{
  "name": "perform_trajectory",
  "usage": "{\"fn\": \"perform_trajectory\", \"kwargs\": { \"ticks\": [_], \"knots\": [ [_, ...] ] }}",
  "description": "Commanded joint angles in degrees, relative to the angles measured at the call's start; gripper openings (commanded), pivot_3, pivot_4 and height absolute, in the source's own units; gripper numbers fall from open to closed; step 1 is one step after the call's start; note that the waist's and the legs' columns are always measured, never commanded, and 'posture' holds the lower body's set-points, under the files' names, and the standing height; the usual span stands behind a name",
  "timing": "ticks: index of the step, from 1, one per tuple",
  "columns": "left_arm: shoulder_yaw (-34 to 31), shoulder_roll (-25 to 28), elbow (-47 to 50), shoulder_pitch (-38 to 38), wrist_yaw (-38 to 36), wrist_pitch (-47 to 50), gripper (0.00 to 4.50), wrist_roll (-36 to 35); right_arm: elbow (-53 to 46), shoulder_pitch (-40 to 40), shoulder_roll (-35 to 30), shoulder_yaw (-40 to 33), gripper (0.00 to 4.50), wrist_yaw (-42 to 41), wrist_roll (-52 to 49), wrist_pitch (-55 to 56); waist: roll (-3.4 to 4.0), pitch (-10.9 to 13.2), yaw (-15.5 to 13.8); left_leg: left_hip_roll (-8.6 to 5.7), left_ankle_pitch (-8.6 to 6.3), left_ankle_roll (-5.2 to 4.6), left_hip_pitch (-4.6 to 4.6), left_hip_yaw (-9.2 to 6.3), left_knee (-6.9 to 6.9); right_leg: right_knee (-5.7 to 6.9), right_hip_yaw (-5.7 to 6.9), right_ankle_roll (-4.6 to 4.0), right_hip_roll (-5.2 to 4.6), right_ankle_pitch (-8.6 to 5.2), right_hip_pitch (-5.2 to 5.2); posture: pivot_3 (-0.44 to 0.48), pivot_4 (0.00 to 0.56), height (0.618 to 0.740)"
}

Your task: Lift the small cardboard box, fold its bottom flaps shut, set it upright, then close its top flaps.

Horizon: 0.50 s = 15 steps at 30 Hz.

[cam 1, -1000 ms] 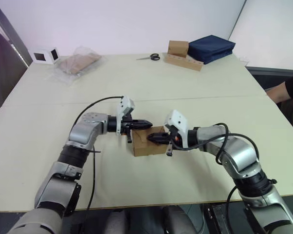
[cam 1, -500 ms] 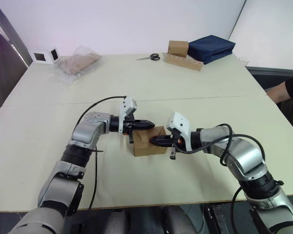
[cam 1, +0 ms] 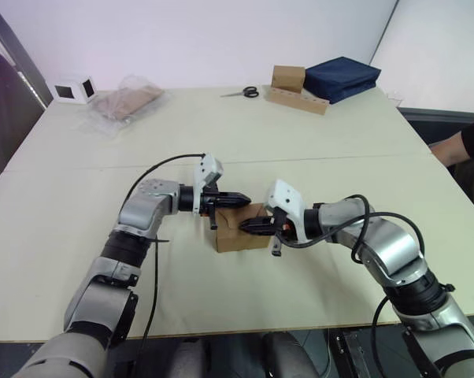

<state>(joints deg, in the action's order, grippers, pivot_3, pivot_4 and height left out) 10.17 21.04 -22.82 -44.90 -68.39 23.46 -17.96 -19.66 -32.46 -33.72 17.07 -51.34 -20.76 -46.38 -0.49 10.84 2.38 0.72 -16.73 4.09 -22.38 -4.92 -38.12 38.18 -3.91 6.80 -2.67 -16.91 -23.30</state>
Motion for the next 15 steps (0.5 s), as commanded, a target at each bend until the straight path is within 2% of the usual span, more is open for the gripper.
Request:
{"fn": "perform_trajectory", "kwargs": {
  "ticks": [1,15],
  "knots": [
    [-0.4,-0.5,0.0,-0.9,0.3,-0.4,0.02,0.4,-1.0,-0.6,-1.0,0.5,0.00,-0.8,0.0,-0.3,0.00,0.0,0.0,0.00,0.00,0.00,0.00,0.00,0.00,0.00,0.00,0.00,0.00,0.00,0.00,0.000,0.150,0.740],
    [-0.5,-0.4,0.8,-0.6,-0.2,1.0,0.02,-0.3,3.7,-0.8,-0.7,3.2,0.00,0.2,6.6,7.1,-0.01,0.0,0.0,0.00,0.00,0.00,0.01,0.00,-0.01,0.00,0.00,0.00,0.00,0.00,0.02,0.000,0.150,0.740]
  ]
}}
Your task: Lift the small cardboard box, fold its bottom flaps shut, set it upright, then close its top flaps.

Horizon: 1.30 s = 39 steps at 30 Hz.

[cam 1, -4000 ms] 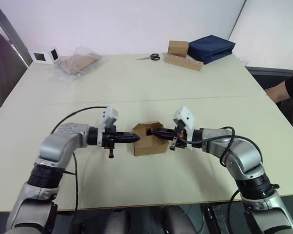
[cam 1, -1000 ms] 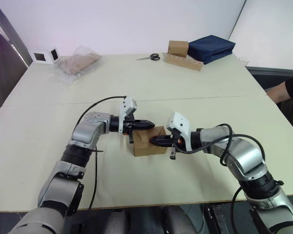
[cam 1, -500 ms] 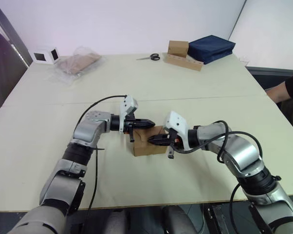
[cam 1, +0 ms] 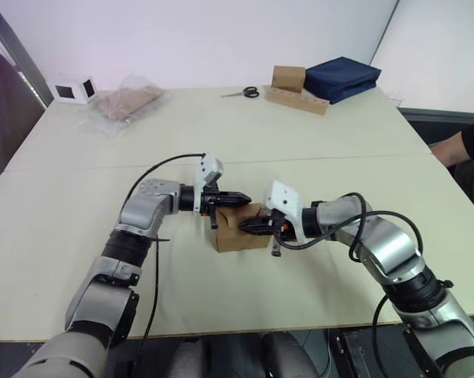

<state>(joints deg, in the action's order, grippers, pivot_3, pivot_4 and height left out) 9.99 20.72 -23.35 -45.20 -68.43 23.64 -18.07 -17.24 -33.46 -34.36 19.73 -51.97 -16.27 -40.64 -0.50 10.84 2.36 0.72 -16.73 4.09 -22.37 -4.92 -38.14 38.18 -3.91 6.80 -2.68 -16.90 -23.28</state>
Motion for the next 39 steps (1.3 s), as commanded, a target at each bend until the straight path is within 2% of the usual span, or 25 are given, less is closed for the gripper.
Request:
{"fn": "perform_trajectory", "kwargs": {
  "ticks": [1,11,15,20,26,34,39],
  "knots": [
    [-0.4,0.0,1.7,-0.2,-0.3,0.9,0.02,-0.4,1.4,0.3,0.2,0.5,0.00,0.9,2.3,1.8,0.00,0.0,0.0,0.00,0.00,0.00,0.00,0.00,0.00,0.00,0.00,0.00,0.00,0.00,0.01,0.000,0.150,0.740],
    [-1.2,1.2,7.2,1.5,-1.0,0.9,0.02,-1.5,1.2,0.1,1.3,-1.3,0.00,1.0,1.0,1.0,0.00,0.0,0.1,0.00,0.00,0.00,0.00,-0.01,0.00,0.00,0.00,0.00,0.00,0.00,0.00,0.000,0.150,0.740],
    [-1.8,2.7,10.2,2.4,-1.5,2.7,0.02,-2.7,1.4,0.2,1.3,-1.3,0.00,1.0,1.3,0.9,0.00,0.0,0.1,0.00,0.00,0.00,0.00,-0.01,0.00,0.00,0.00,0.00,0.00,0.00,0.00,0.000,0.150,0.740],
    [-1.7,7.0,13.4,5.7,-3.2,3.1,0.02,-2.8,0.9,0.3,1.3,-1.6,0.00,0.7,0.7,0.1,0.00,0.0,0.1,0.01,0.00,0.00,0.00,-0.01,0.01,0.00,0.00,0.00,0.00,0.00,0.00,0.000,0.150,0.740],
    [-1.2,7.5,14.3,7.2,-2.5,3.4,0.02,-2.9,0.3,0.2,1.2,-2.4,0.00,0.5,-0.2,-0.6,0.00,0.0,0.0,0.00,0.00,0.00,0.00,-0.01,0.00,-0.01,0.00,0.00,-0.01,0.00,0.01,0.000,0.150,0.740],
    [0.9,7.6,13.6,8.6,-1.7,1.1,0.02,-0.3,-1.7,-0.9,2.7,-11.0,0.00,2.3,-7.8,-6.1,0.00,0.0,0.0,0.01,0.00,0.00,0.00,-0.01,0.00,-0.01,0.00,0.00,-0.01,0.00,0.01,0.000,0.150,0.740],
    [0.9,8.1,15.2,9.6,-1.7,1.6,0.02,-0.7,-0.3,-0.8,2.8,-11.8,0.00,3.0,-8.8,-6.9,0.00,0.0,0.0,0.01,0.00,0.00,0.00,-0.01,0.01,0.00,0.00,0.00,0.00,0.00,0.01,0.000,0.150,0.740]
  ]
}}
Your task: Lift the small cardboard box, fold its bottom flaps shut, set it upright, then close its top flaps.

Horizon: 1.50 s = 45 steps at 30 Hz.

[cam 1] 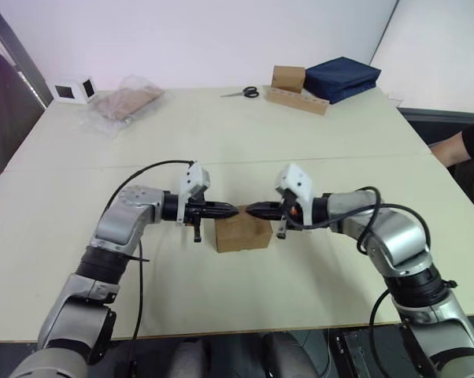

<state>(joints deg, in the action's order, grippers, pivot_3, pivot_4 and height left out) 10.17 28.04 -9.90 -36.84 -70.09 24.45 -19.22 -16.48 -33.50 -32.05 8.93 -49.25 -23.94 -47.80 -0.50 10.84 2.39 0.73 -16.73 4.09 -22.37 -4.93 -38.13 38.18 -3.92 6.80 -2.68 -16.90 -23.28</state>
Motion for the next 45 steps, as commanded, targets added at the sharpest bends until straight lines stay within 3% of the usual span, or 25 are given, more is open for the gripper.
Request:
{"fn": "perform_trajectory", "kwargs": {
  "ticks": [1,9,18,23,32,40,45],
  "knots": [
    [0.6,0.9,2.3,1.4,0.0,1.1,0.02,0.3,-0.4,-0.6,0.5,-0.7,0.00,0.2,-0.9,0.5,0.00,0.0,0.0,0.00,0.00,0.00,0.00,0.00,0.00,0.00,0.00,0.00,0.00,0.00,0.00,0.000,0.150,0.740],
    [0.8,3.0,7.0,7.0,1.9,2.9,0.02,0.6,4.6,2.0,0.9,5.8,0.00,-0.7,3.3,4.4,0.01,0.0,0.2,0.01,0.00,-0.01,0.03,0.04,0.02,0.00,-0.02,0.00,0.00,0.00,0.01,0.000,0.150,0.740],
    [-2.1,3.6,10.0,7.4,4.6,5.4,0.02,-2.4,2.3,1.5,-0.1,3.5,0.00,-1.4,1.4,3.0,0.01,0.0,0.2,0.02,-0.01,-0.01,0.12,0.02,0.02,0.00,-0.02,0.00,0.02,0.00,0.09,0.000,0.150,0.740],
    [-7.5,4.6,17.4,7.2,7.6,11.9,0.02,-8.7,-3.0,0.5,-2.0,-1.1,0.00,-1.7,-2.6,-0.4,0.01,0.0,0.1,0.02,0.00,-0.01,0.06,0.01,0.02,-0.01,-0.02,0.00,0.01,0.00,0.05,0.000,0.150,0.740],
    [-19.5,14.5,32.2,12.2,9.5,23.2,0.02,-20.9,-10.2,2.0,-13.7,-10.8,0.00,-5.2,-9.4,-4.9,0.00,0.1,0.1,0.02,-0.01,-0.01,-0.02,0.00,0.04,-0.05,-0.01,0.00,-0.01,0.00,-0.02,0.000,0.150,0.740],
    [-32.3,24.8,35.2,20.8,8.1,24.6,0.02,-25.9,-12.3,11.1,-29.2,-20.9,0.00,-14.6,-12.3,-2.2,-0.01,0.1,-0.2,0.03,-0.02,-0.03,-0.03,0.05,0.06,-0.11,-0.01,-0.01,-0.03,-0.01,-0.01,0.000,0.150,0.740],
    [-36.9,27.9,35.2,26.0,6.8,24.1,0.02,-27.4,-12.8,14.5,-32.7,-24.8,0.00,-17.1,-14.2,-1.2,0.00,0.1,0.0,0.07,-0.02,-0.04,0.02,0.09,0.07,-0.10,-0.02,-0.02,0.00,-0.01,0.00,0.000,0.150,0.740]
  ]
}}
